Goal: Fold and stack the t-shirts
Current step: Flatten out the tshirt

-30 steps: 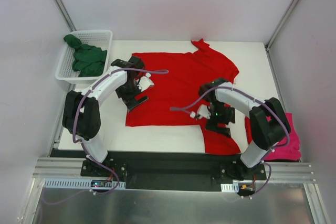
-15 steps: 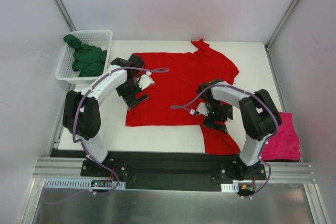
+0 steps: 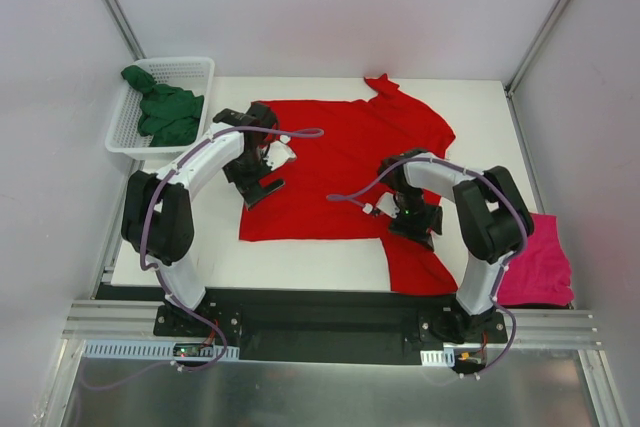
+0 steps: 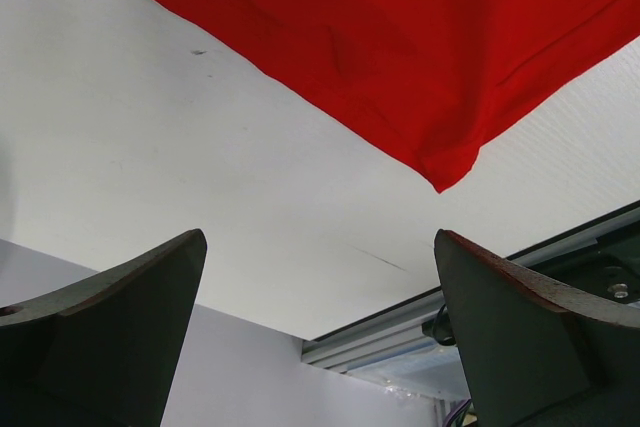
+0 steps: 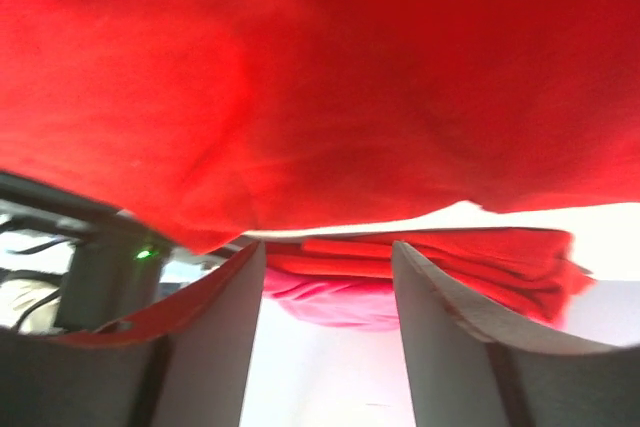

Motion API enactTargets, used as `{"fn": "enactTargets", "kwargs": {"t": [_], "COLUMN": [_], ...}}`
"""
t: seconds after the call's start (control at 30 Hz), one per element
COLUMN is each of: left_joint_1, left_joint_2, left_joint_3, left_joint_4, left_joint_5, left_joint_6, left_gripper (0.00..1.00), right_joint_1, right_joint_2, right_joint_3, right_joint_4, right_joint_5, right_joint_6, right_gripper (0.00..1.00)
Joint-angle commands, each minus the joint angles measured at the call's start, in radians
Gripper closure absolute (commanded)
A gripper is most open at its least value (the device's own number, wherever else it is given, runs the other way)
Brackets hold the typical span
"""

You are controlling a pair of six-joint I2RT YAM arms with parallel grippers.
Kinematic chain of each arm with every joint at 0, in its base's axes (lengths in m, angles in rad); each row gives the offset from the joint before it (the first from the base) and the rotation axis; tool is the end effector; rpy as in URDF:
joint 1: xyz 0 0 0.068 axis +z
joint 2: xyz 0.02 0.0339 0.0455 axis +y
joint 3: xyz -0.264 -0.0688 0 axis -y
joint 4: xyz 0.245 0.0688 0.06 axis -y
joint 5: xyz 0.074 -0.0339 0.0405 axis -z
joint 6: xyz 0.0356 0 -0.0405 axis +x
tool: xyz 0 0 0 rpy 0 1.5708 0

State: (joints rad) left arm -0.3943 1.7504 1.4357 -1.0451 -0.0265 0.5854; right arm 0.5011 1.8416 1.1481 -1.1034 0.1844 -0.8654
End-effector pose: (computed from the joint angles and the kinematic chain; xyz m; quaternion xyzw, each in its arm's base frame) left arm 0.3158 -0.1304 0.2473 0.4666 0.8781 0.0232 0.1036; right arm 0.2601 0.1350 0.1512 0.6327 -0.7607 0.0696 0.1270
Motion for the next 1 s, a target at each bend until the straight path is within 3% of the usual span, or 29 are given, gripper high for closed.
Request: {"fn": "enactTargets", "kwargs": {"t": [0.0, 0.37, 0.6, 0.97], "left_joint_1": [-0.009, -0.009, -0.009, -0.009], "left_joint_2": [0.001, 0.006, 0.006, 0.011], "left_joint_3": [0.006, 0.003, -0.001, -0.004], "left_joint_4": [-0.024, -0.021, -0.023, -0.029], "left_joint_5": [0.022, 0.019, 0.016, 0.014], "left_joint_6": [0.004, 0.007, 0.004, -0.004], "left_gripper": [0.01, 0.01, 0.01, 0.01], "right_joint_1": [-0.022, -0.185, -0.309, -0.392], "right_joint_2": [-0.062, -0.048, -0.073, -0.244], "right_joint_3": [-0.005, 0.025, -0.010, -0.152], "right_joint_4": [-0.119, -0.250, -0.188, 0.036], "right_joint_5": [-0.108, -0.405, -0.450, -0.494], "right_joint_6": [0.035, 0.043, 0.034, 0.040], "right_gripper": [0.47, 0.48, 0.49, 0.50]}}
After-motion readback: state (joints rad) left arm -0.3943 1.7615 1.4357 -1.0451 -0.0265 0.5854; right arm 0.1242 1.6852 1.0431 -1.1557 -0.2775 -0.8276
